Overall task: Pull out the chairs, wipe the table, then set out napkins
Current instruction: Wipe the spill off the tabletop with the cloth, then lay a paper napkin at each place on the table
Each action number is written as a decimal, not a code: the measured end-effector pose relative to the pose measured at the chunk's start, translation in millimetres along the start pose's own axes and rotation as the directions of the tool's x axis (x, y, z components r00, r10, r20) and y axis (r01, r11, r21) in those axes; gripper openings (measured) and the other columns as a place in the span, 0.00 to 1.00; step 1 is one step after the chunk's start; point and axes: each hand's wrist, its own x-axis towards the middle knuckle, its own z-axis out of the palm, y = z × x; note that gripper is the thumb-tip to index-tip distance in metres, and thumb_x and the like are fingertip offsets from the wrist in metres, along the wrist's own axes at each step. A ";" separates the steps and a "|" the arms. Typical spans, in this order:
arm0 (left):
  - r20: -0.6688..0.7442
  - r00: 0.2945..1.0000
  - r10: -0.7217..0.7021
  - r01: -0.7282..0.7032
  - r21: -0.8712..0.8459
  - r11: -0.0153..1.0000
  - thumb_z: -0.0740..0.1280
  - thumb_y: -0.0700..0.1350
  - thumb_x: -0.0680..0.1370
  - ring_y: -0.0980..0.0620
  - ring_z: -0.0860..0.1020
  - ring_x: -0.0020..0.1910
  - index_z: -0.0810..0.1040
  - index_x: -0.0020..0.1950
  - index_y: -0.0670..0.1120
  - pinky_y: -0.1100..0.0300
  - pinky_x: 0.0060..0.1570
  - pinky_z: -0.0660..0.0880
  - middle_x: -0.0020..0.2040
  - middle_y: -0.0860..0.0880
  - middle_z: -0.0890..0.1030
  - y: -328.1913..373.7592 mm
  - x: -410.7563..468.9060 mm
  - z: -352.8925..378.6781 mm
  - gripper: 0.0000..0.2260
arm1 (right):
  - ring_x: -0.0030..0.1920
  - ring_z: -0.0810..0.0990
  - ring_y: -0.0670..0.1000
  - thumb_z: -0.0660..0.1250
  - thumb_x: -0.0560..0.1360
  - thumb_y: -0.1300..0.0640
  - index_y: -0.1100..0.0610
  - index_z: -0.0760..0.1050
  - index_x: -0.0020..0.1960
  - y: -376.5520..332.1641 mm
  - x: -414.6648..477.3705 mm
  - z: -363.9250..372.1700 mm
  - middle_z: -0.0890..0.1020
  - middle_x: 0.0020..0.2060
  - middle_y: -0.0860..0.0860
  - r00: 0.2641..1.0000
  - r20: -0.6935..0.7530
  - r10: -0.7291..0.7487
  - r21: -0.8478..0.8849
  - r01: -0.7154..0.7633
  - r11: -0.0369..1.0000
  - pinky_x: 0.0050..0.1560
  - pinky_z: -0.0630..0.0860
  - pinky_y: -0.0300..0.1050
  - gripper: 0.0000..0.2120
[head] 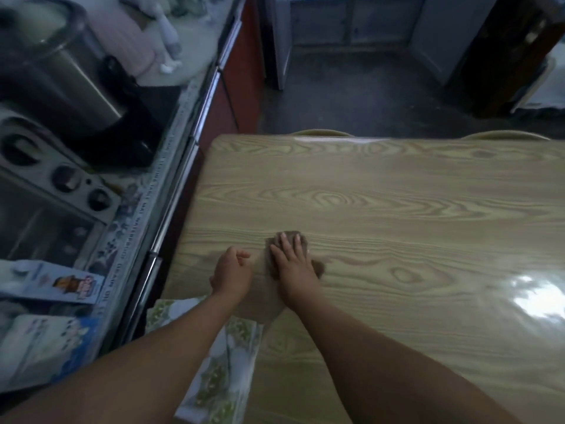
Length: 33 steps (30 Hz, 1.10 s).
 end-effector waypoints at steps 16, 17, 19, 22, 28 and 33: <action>-0.130 0.876 -0.464 0.460 -0.061 0.886 0.65 0.48 0.74 0.39 0.78 0.53 0.77 0.58 0.45 0.43 0.58 0.74 0.58 0.42 0.78 -114.9 -32.1 -97.3 0.14 | 0.76 0.56 0.58 0.63 0.76 0.55 0.49 0.61 0.74 -115.0 20.2 -26.1 0.64 0.74 0.52 0.993 0.025 -0.119 -0.171 0.121 0.978 0.73 0.51 0.65 0.27; -0.133 0.849 -0.512 0.509 -0.058 0.859 0.66 0.50 0.74 0.38 0.77 0.56 0.74 0.63 0.45 0.41 0.59 0.74 0.62 0.40 0.76 -121.6 -39.8 -97.7 0.19 | 0.73 0.64 0.58 0.63 0.75 0.55 0.51 0.65 0.70 -113.8 7.7 -25.4 0.71 0.69 0.53 0.998 0.006 -0.068 -0.149 0.068 0.986 0.71 0.58 0.62 0.24; -0.106 0.813 -0.572 0.567 -0.076 0.820 0.69 0.50 0.72 0.36 0.75 0.59 0.71 0.67 0.43 0.40 0.60 0.73 0.64 0.38 0.74 -136.2 -47.8 -93.2 0.26 | 0.62 0.75 0.58 0.63 0.73 0.55 0.53 0.72 0.62 -105.2 -16.9 -20.1 0.79 0.59 0.54 0.999 -0.033 0.033 -0.092 -0.036 0.995 0.61 0.69 0.54 0.17; -0.051 0.807 -0.588 0.581 -0.109 0.806 0.70 0.54 0.62 0.37 0.78 0.54 0.74 0.61 0.42 0.39 0.53 0.76 0.58 0.39 0.78 -176.0 -40.5 -70.1 0.29 | 0.57 0.79 0.57 0.64 0.72 0.55 0.53 0.76 0.57 -84.5 -51.8 -7.7 0.80 0.54 0.54 0.976 0.088 0.200 0.065 -0.205 0.976 0.53 0.74 0.48 0.14; -0.121 0.792 -0.598 0.598 -0.039 0.801 0.73 0.51 0.65 0.37 0.76 0.57 0.75 0.60 0.41 0.42 0.55 0.75 0.61 0.39 0.75 -153.7 -65.9 -72.9 0.26 | 0.44 0.83 0.57 0.66 0.64 0.53 0.59 0.81 0.45 -62.7 -97.8 20.4 0.84 0.42 0.56 0.848 0.339 0.408 0.129 -0.471 0.873 0.41 0.74 0.43 0.13; -0.151 0.796 -0.586 0.578 -0.100 0.810 0.74 0.46 0.68 0.37 0.73 0.60 0.75 0.59 0.41 0.40 0.58 0.73 0.63 0.39 0.72 -133.7 -92.3 -82.4 0.22 | 0.49 0.83 0.53 0.70 0.69 0.53 0.53 0.81 0.48 -70.4 -110.7 24.3 0.84 0.45 0.51 0.854 0.347 0.388 0.232 -0.479 0.847 0.42 0.71 0.39 0.09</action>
